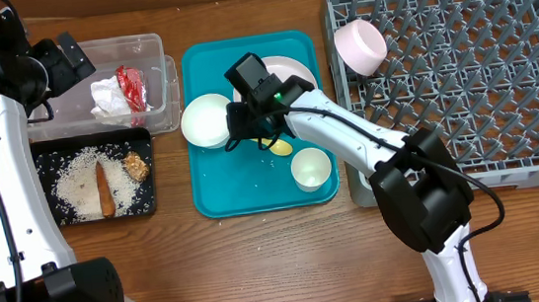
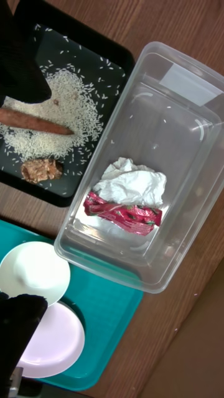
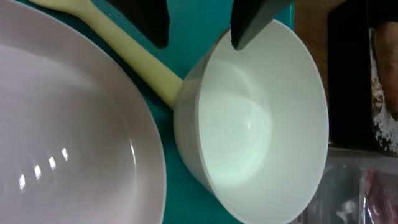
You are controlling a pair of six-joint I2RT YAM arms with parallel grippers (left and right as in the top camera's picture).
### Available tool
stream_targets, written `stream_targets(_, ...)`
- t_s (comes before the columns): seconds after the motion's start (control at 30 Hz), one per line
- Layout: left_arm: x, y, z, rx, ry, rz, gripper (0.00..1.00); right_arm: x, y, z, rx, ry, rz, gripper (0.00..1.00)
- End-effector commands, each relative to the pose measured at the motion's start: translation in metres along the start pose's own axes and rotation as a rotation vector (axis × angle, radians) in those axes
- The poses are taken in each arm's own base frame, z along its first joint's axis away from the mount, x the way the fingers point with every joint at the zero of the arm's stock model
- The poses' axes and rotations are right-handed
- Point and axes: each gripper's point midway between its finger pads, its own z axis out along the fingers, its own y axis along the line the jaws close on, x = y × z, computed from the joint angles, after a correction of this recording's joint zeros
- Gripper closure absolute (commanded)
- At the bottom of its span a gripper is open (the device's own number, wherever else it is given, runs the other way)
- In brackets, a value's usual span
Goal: Sort waste into correct bins and load items into the dishwasher
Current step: 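Move the right gripper back and grasp the white bowl's rim, then carry the white bowl right and set it in the rack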
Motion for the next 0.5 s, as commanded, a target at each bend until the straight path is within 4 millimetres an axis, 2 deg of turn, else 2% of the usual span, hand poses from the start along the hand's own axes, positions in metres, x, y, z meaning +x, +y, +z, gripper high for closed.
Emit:
stream_targets(0.0, -0.004, -0.004, -0.008, 0.015, -0.022, 0.02, 0.0, -0.001, -0.005, 0.004, 0.014, 0.001, 0.025, 0.68)
stream_targets(0.4, -0.004, -0.004, -0.008, 0.015, -0.022, 0.02, 0.0, 0.003, -0.017, 0.022, 0.052, 0.01, 0.056, 0.69)
stream_targets(0.47, -0.004, -0.004, -0.008, 0.014, -0.022, 0.02, 0.0, 0.002, -0.016, 0.022, 0.048, 0.005, 0.054, 0.74)
